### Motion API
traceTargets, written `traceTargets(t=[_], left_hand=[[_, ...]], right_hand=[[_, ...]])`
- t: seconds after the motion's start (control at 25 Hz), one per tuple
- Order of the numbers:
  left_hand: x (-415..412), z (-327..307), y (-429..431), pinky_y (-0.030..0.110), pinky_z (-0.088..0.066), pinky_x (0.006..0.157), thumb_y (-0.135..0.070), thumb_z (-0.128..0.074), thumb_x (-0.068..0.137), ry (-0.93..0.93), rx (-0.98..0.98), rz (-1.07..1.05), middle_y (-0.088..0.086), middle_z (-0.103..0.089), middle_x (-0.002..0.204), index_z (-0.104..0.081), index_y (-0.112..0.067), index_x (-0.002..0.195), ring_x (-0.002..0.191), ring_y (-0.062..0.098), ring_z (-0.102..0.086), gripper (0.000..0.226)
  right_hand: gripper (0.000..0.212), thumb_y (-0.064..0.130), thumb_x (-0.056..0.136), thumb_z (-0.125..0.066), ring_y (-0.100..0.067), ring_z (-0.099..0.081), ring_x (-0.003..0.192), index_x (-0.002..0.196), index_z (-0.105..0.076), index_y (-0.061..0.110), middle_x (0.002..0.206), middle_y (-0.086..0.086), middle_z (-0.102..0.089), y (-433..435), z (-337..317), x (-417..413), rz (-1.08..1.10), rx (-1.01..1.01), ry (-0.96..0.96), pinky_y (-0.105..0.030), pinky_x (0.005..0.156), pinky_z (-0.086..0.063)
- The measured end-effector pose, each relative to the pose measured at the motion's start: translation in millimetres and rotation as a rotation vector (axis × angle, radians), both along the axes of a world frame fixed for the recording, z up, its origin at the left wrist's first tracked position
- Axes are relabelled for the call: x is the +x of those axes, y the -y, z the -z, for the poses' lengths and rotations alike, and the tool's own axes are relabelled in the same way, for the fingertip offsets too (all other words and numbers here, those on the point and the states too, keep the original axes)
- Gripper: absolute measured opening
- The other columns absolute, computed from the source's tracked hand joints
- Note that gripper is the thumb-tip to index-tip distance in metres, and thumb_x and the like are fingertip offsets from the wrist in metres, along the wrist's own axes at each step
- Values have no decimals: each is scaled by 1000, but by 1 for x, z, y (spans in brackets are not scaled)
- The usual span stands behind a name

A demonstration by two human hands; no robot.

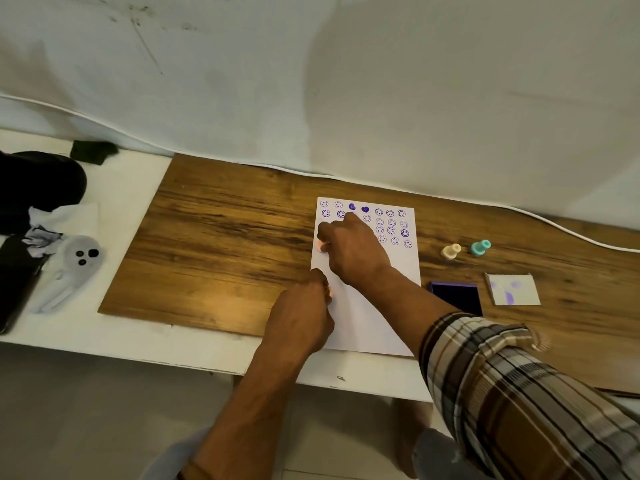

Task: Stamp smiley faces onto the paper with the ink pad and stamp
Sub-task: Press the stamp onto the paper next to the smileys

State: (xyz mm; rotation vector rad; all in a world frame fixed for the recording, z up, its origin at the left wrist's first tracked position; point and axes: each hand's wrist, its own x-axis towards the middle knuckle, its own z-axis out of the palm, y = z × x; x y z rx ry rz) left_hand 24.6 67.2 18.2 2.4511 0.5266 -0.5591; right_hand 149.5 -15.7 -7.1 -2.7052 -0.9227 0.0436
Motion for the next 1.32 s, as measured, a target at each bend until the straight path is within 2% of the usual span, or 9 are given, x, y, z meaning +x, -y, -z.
traceTargets(t=[0.28, 0.56, 0.8, 0.96, 1.0, 1.08, 1.16, 1.2, 1.32], left_hand=[[-2, -3, 3, 31, -52, 99, -23, -65, 96, 37, 50, 50, 7, -63, 135, -46, -17, 145, 112, 24, -66, 53], [-1, -2, 2, 31, -50, 103, -25, -65, 97, 20, 31, 49, 7, -61, 140, -45, -17, 146, 117, 25, -64, 54], [0, 1, 1, 30, -47, 107, -26, -64, 98, 10, 17, 44, 6, -58, 144, -46, -18, 148, 122, 24, -62, 53], [1, -1, 0, 31, -48, 106, -25, -63, 99, 3, 37, 57, 6, -59, 143, -45, -18, 147, 122, 25, -62, 52], [0, -2, 0, 32, -48, 107, -25, -62, 99, -2, 35, 58, 6, -58, 144, -45, -18, 147, 122, 25, -62, 52], [-3, -4, -1, 32, -51, 104, -26, -62, 99, 45, 30, 59, 6, -62, 140, -48, -18, 144, 119, 25, -64, 48], [-5, -7, -2, 32, -54, 99, -24, -64, 98, 185, -15, 13, 5, -66, 135, -55, -19, 137, 114, 25, -67, 41], [-5, -8, -1, 33, -55, 99, -22, -65, 98, 272, -67, -34, 4, -68, 134, -59, -20, 134, 114, 24, -68, 37], [-2, -10, 6, 29, -58, 96, -20, -71, 95, 409, -326, -206, -6, -73, 120, -69, -23, 124, 105, 8, -69, 30]], right_hand=[[23, 4, 86, -71, -40, -60, 76, 107, -69, 11, 91, -24, -64, 1, 5, -4, 24, -1, 5, -42, 65, -56], [33, 0, 84, -71, -40, -64, 75, 115, -68, 11, 87, -24, -69, -3, 7, -11, 58, -33, 40, -40, 63, -55], [38, -5, 69, -82, -38, -64, 61, 103, -71, 10, 71, -18, -71, -3, 7, -14, 31, -36, 122, -36, 49, -53], [27, 12, 91, -73, -36, -65, 76, 117, -67, 17, 87, -19, -70, 1, 9, -4, 93, 16, -42, -37, 62, -52], [24, 18, 94, -71, -33, -65, 83, 118, -68, 20, 94, -15, -72, 5, 6, -2, 136, 87, -125, -38, 69, -54], [17, 27, 95, -73, -18, -67, 89, 112, -73, 23, 99, -1, -76, 21, -7, -6, 287, 421, -249, -35, 78, -55], [15, 30, 90, -81, -4, -71, 89, 104, -76, 26, 99, 16, -78, 48, -28, -23, 489, 815, -296, -19, 74, -55], [17, 33, 87, -84, -1, -71, 90, 102, -77, 30, 99, 21, -77, 66, -38, -36, 583, 922, -324, -12, 70, -53], [30, 55, 76, -83, 6, -70, 89, 101, -76, 39, 96, 30, -75, 125, -56, -82, 778, 925, -386, -10, 57, -53]])
